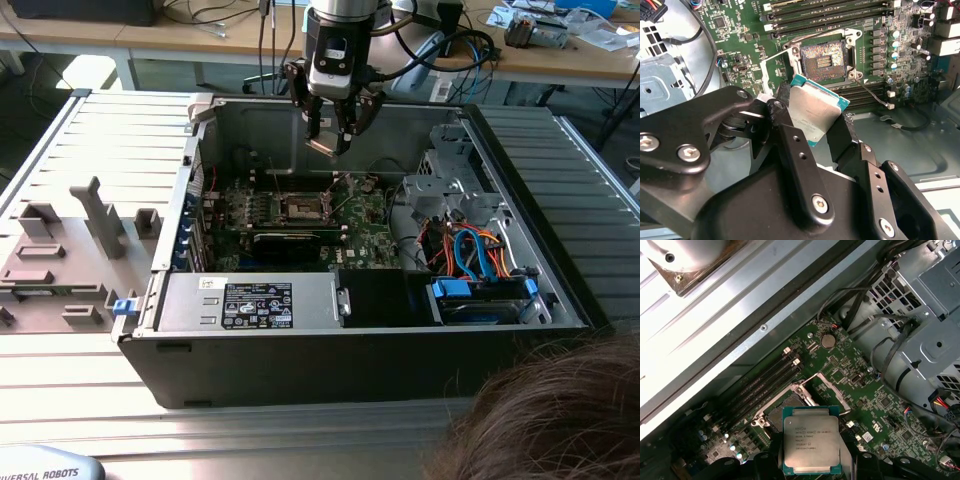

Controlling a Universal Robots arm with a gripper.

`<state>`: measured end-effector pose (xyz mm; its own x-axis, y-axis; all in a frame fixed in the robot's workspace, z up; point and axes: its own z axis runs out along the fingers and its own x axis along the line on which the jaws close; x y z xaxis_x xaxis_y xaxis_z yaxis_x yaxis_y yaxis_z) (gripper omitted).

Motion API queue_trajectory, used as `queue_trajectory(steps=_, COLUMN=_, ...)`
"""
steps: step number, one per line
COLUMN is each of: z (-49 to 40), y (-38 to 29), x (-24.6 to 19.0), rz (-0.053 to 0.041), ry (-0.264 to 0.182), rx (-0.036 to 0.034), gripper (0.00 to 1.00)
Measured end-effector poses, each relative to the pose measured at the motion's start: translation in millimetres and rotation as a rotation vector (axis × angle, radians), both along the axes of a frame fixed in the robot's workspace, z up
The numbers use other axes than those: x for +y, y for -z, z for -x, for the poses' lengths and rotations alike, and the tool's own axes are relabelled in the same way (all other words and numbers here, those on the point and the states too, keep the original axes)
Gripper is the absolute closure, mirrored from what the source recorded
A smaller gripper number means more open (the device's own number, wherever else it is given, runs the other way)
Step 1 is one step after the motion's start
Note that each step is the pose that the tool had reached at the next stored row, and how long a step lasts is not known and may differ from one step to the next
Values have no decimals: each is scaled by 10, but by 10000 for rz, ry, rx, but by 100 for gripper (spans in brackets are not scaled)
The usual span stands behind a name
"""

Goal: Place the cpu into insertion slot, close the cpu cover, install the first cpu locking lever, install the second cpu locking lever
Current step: 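Place the cpu into insertion slot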

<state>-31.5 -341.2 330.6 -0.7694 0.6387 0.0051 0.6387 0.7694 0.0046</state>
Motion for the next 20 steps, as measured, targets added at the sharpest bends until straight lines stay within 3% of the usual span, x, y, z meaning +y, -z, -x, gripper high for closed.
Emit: queue_trajectory(steps=20, z=0, y=0, x=0, rz=0, ry=112, rx=0, gripper=46)
